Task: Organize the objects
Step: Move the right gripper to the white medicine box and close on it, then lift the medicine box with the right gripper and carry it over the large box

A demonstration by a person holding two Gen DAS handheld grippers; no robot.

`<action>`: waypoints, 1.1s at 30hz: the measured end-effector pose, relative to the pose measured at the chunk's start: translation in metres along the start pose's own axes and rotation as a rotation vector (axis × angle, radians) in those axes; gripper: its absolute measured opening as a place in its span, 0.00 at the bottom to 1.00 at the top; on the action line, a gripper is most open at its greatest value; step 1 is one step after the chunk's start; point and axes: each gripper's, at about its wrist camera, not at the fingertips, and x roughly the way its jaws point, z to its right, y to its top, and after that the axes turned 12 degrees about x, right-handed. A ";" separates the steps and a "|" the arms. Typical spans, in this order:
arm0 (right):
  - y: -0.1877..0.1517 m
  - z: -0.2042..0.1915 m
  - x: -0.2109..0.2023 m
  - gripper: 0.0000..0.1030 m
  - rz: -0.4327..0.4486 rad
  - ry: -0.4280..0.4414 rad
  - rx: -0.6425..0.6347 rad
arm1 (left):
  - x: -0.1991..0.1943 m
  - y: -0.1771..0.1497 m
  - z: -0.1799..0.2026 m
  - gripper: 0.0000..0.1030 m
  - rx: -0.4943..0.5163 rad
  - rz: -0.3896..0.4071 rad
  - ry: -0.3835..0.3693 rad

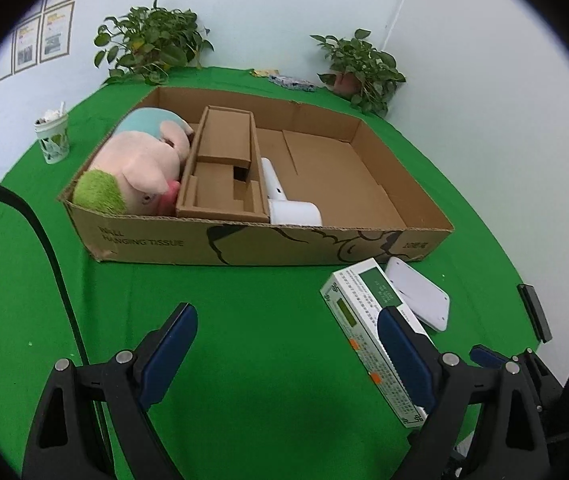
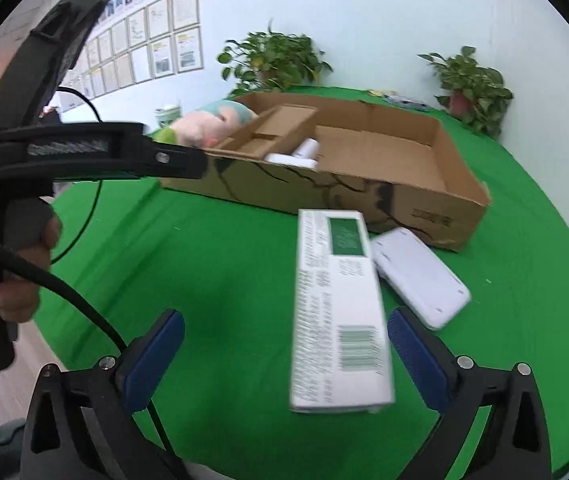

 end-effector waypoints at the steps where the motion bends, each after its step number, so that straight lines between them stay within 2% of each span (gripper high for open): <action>1: -0.002 0.006 0.003 0.99 -0.012 -0.014 0.007 | 0.006 0.000 0.001 0.89 -0.007 -0.012 -0.022; 2: -0.006 0.013 0.009 0.99 -0.040 -0.029 0.014 | 0.010 -0.001 0.003 0.89 -0.013 -0.022 -0.041; 4: -0.009 0.019 0.020 0.79 -0.094 -0.045 0.012 | 0.021 -0.002 0.005 0.89 -0.035 -0.046 -0.100; 5: -0.011 0.019 0.024 0.59 -0.112 -0.045 0.007 | 0.024 -0.003 0.006 0.89 -0.041 -0.056 -0.120; 7: -0.014 0.015 0.026 0.59 -0.129 -0.054 -0.014 | 0.029 -0.005 0.006 0.88 -0.047 -0.071 -0.155; 10: -0.011 0.007 0.016 0.63 -0.107 0.065 -0.001 | 0.032 -0.010 0.001 0.87 -0.069 -0.072 -0.216; 11: -0.011 0.004 0.014 0.86 -0.100 0.082 -0.006 | 0.034 -0.012 -0.001 0.87 -0.083 -0.078 -0.240; 12: -0.010 0.002 0.014 0.99 -0.092 0.073 -0.011 | 0.037 -0.013 -0.004 0.87 -0.098 -0.090 -0.264; 13: -0.011 0.003 0.015 0.99 -0.077 0.053 -0.007 | 0.040 -0.014 -0.005 0.87 -0.110 -0.101 -0.282; 18: -0.015 0.001 0.027 0.99 -0.132 0.073 0.010 | 0.052 -0.020 -0.004 0.87 -0.151 -0.134 -0.358; 20: -0.016 -0.007 0.029 0.99 -0.138 0.064 -0.022 | 0.058 -0.022 -0.002 0.79 -0.177 -0.146 -0.422; 22: -0.019 -0.011 0.030 0.98 -0.141 0.053 -0.033 | 0.063 -0.025 0.000 0.78 -0.190 -0.165 -0.438; 26: -0.019 -0.016 0.028 0.83 -0.129 0.064 -0.038 | 0.068 -0.032 0.002 0.78 -0.201 -0.189 -0.435; 29: -0.020 -0.022 0.028 0.59 -0.131 0.056 -0.060 | 0.070 -0.036 0.004 0.78 -0.208 -0.199 -0.443; 33: -0.019 -0.020 0.027 0.59 -0.149 0.089 0.002 | 0.071 -0.041 0.005 0.74 -0.199 -0.213 -0.423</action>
